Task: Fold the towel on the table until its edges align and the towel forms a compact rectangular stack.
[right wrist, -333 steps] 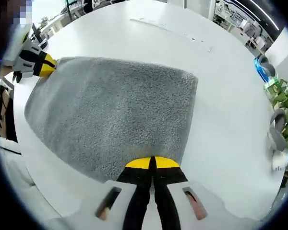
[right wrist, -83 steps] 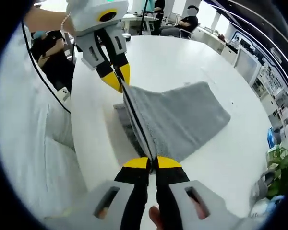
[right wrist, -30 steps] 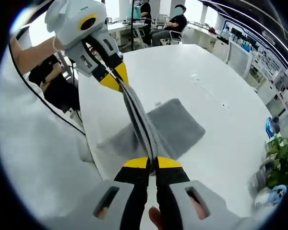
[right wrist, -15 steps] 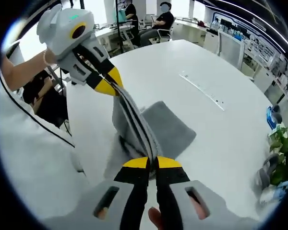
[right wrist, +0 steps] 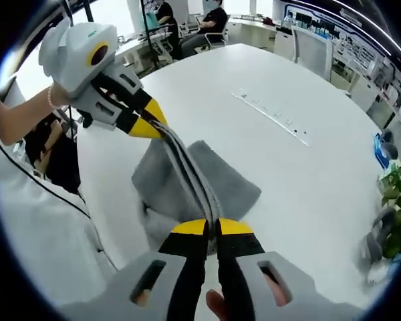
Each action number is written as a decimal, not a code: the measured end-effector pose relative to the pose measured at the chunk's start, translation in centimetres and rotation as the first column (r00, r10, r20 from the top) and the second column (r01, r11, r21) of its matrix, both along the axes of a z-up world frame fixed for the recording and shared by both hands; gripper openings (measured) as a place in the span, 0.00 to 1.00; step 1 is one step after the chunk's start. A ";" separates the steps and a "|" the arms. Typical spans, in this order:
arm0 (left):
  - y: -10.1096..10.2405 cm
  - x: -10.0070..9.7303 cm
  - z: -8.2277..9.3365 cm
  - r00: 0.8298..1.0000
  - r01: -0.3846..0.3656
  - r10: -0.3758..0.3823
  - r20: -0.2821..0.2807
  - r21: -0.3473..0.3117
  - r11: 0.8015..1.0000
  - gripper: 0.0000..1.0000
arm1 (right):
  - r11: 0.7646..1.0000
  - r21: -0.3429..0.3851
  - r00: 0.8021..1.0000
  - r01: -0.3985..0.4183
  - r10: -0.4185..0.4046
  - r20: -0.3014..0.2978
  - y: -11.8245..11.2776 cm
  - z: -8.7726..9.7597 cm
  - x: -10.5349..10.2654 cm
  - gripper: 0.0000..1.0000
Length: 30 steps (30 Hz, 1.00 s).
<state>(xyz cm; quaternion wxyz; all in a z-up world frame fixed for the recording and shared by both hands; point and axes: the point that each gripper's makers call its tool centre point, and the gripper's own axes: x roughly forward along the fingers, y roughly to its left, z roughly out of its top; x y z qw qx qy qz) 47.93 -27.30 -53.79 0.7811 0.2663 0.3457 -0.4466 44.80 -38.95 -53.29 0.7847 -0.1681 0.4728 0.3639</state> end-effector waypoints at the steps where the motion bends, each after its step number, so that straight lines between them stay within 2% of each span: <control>1: 0.0 0.2 -0.2 1.000 -0.002 0.002 -0.004 0.001 1.000 0.06 | 1.000 -0.002 1.000 0.006 -0.006 -0.007 0.0 -0.4 0.4 0.02; 7: 0.1 1.3 -2.2 0.999 -0.012 0.013 -0.036 0.006 1.000 0.06 | 1.000 -0.004 0.999 0.025 -0.026 -0.040 -0.1 -2.0 1.7 0.02; 13: 0.0 2.5 -4.1 0.997 -0.026 0.026 -0.074 0.001 1.000 0.06 | 0.996 0.005 0.992 0.084 -0.083 -0.091 -0.3 -4.0 3.5 0.02; 22: 0.5 3.5 -7.3 0.988 -0.054 0.055 -0.147 0.008 0.998 0.06 | 0.996 0.016 0.990 0.090 -0.088 -0.108 0.0 -7.0 5.5 0.03; 26: 0.6 3.8 -7.9 0.987 -0.058 0.059 -0.149 0.012 0.998 0.07 | 0.997 0.001 0.991 0.079 -0.079 -0.105 0.1 -8.1 6.1 0.03; 30: 0.6 3.8 -8.7 0.990 -0.048 0.052 -0.128 0.034 0.998 0.07 | 0.998 -0.015 0.993 0.060 -0.062 -0.097 0.1 -8.7 6.2 0.03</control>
